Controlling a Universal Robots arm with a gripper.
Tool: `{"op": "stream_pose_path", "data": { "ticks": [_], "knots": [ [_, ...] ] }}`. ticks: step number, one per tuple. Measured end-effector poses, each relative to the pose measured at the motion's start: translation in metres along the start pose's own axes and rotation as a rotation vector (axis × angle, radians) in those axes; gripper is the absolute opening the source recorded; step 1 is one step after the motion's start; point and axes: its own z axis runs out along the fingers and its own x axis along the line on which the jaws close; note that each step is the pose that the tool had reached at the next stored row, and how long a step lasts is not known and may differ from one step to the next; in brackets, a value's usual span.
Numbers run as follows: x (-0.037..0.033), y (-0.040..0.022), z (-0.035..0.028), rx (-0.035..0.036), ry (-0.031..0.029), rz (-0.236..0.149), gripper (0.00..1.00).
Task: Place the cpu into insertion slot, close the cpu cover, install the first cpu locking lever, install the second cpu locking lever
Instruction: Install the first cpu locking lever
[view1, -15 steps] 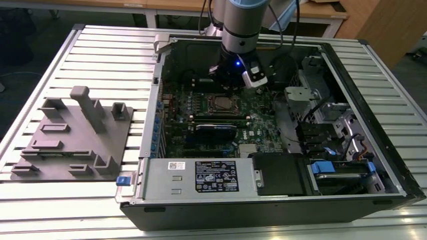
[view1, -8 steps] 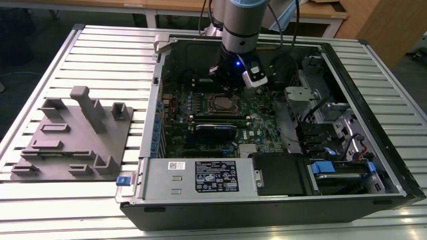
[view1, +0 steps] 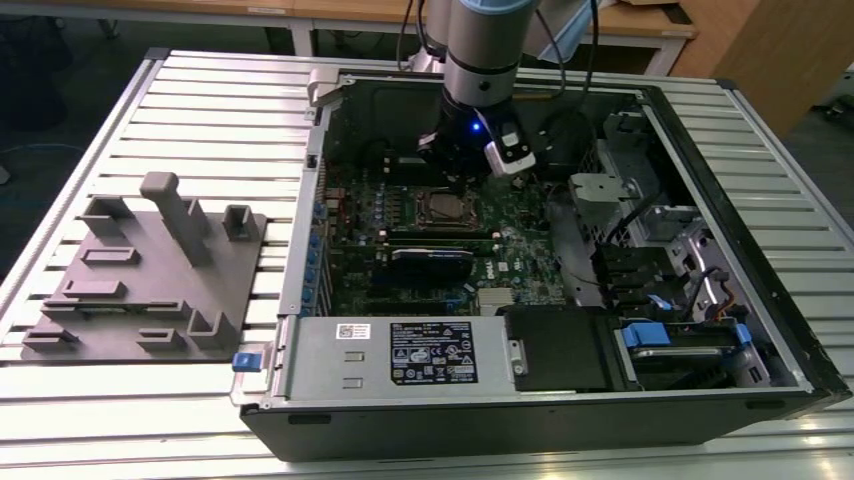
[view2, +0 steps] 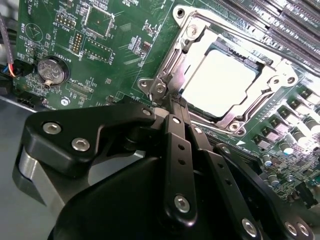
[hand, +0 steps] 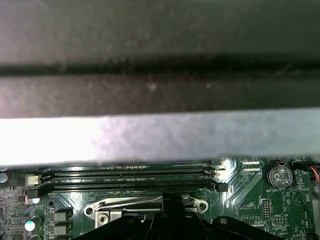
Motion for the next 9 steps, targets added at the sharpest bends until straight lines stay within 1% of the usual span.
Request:
{"op": "stream_pose_path", "data": {
  "ticks": [2,4,9],
  "knots": [
    [0.0000,0.0000,0.0001,0.0033,-0.0002,0.000,0.11],
    [0.0000,0.0000,0.0002,0.0049,-0.0002,0.000,0.11],
    [-0.0001,0.0002,-0.0005,0.0046,-0.0005,0.000,0.11]
  ]
}}
